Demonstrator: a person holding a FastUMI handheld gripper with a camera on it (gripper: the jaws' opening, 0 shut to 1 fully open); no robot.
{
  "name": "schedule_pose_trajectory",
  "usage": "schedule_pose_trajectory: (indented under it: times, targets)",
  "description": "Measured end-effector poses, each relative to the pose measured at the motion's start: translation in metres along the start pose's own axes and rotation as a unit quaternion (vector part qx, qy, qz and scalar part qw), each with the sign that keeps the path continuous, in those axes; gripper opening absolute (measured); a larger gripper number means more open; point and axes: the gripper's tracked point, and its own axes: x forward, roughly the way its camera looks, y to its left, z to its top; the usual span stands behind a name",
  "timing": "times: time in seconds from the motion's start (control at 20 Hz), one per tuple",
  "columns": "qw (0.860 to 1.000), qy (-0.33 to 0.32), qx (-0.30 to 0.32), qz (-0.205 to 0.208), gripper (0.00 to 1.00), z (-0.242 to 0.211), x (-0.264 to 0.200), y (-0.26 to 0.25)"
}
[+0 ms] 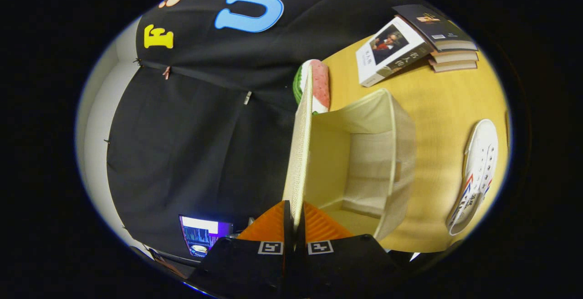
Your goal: Open the storage box then place both shoes into the box .Put the left shoe in first, then the right shoe, with the right side of both shoes facing outward in a uniform manner.
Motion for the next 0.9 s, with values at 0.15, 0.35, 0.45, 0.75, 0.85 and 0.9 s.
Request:
schedule_pose_trajectory:
  times: [0.15,0.35,0.45,0.75,0.85,0.9]
  targets:
    - [0.999,0.003,-0.037,0.019,0.05,-0.001,0.019,0.037]
    - [0.997,0.007,-0.076,0.032,0.05,-0.011,0.051,0.078]
    - [0.995,0.010,-0.089,0.034,0.05,-0.016,0.067,0.093]
    - [0.994,0.022,-0.109,0.022,0.05,-0.029,0.130,0.119]
    - [0.993,0.024,-0.116,0.013,0.05,-0.034,0.149,0.124]
    - [0.992,0.027,-0.120,0.006,0.05,-0.037,0.156,0.123]
